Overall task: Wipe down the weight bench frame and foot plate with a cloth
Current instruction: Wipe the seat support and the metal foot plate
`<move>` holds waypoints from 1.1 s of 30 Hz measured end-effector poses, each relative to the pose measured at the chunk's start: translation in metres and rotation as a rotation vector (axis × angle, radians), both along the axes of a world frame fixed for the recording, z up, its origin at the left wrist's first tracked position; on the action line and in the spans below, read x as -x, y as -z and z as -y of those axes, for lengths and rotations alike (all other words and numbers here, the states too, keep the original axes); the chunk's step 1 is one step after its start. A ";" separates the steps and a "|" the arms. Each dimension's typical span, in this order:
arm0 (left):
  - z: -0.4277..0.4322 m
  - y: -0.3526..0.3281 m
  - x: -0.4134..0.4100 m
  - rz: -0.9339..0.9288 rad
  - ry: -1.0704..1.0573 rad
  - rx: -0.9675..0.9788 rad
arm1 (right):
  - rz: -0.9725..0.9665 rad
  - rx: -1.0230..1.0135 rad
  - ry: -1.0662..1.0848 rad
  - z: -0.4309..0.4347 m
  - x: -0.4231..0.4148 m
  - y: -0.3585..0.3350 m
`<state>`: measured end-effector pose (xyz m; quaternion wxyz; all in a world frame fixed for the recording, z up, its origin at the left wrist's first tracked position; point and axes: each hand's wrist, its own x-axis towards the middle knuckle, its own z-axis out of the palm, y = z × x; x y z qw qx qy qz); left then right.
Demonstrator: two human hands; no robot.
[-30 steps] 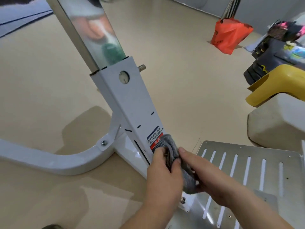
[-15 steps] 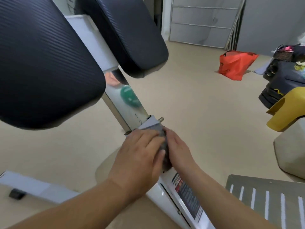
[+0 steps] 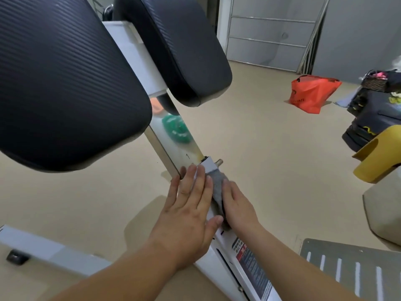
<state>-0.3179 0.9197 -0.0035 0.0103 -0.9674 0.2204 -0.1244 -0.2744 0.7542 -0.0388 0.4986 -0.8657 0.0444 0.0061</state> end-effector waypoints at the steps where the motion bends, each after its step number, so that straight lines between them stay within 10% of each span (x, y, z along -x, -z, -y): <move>1: 0.003 0.001 0.001 -0.010 0.008 0.002 | -0.057 0.016 0.000 0.011 0.006 0.010; 6: 0.027 0.004 0.024 -0.175 0.258 0.044 | -0.292 0.121 0.013 0.065 0.045 0.075; 14: 0.056 0.037 0.023 -0.174 0.117 -0.112 | 0.030 -0.098 0.096 0.061 0.076 0.089; 22: 0.074 0.060 0.033 -0.139 0.161 -0.180 | -0.608 0.183 0.138 0.134 0.121 0.163; 28: 0.088 0.078 0.039 -0.259 0.487 -0.233 | -0.194 0.122 0.177 0.104 0.128 0.158; 33: 0.105 0.091 0.046 -0.327 0.449 -0.282 | -0.340 0.177 0.193 0.134 0.144 0.190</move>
